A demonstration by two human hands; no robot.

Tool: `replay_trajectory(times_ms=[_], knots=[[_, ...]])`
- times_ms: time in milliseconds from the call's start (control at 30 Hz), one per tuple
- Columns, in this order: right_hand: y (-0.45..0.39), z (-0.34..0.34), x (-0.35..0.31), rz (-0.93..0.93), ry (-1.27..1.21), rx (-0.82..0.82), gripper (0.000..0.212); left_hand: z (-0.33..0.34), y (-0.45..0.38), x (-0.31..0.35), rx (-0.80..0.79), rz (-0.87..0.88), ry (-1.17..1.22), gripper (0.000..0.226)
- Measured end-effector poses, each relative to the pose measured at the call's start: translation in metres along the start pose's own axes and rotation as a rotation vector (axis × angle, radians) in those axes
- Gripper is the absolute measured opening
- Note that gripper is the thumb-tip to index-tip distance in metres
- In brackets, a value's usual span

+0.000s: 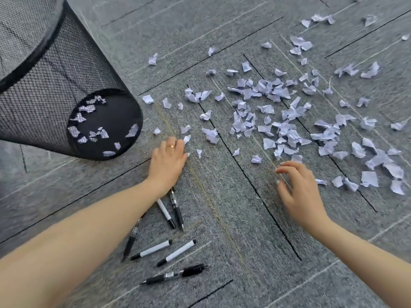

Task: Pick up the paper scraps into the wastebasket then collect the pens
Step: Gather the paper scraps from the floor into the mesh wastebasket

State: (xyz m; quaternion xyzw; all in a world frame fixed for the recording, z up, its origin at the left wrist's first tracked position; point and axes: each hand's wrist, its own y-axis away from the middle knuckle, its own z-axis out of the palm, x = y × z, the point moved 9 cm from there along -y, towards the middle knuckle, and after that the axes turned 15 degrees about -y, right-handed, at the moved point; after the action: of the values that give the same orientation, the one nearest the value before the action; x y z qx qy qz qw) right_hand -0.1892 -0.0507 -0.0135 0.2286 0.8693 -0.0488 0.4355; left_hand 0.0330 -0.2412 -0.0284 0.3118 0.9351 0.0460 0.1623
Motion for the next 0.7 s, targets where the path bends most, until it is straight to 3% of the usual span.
replay_trajectory(times_ms=[167, 300, 400, 500, 567, 700], knots=[[0.009, -0.005, -0.005, -0.020, 0.017, -0.019, 0.022, -0.002, -0.009, 0.002, -0.081, 0.088, 0.045, 0.031], [0.008, -0.014, -0.016, -0.045, 0.022, 0.007, 0.021, -0.020, -0.021, -0.009, -0.051, -0.024, 0.279, 0.011], [0.008, -0.016, -0.021, -0.050, 0.034, -0.005, 0.021, -0.035, -0.043, 0.002, -0.029, -0.009, 0.213, 0.049], [0.012, -0.023, -0.028, -0.074, 0.054, -0.002, 0.021, -0.032, -0.058, 0.047, -0.084, 0.296, -0.088, 0.077], [0.017, -0.031, -0.027, -0.076, 0.069, 0.004, 0.021, -0.028, -0.056, 0.073, -0.097, 0.415, -0.159, 0.072], [0.026, -0.046, -0.011, -0.021, 0.130, 0.002, 0.023, -0.033, -0.055, 0.091, -0.014, 0.465, -0.048, 0.040]])
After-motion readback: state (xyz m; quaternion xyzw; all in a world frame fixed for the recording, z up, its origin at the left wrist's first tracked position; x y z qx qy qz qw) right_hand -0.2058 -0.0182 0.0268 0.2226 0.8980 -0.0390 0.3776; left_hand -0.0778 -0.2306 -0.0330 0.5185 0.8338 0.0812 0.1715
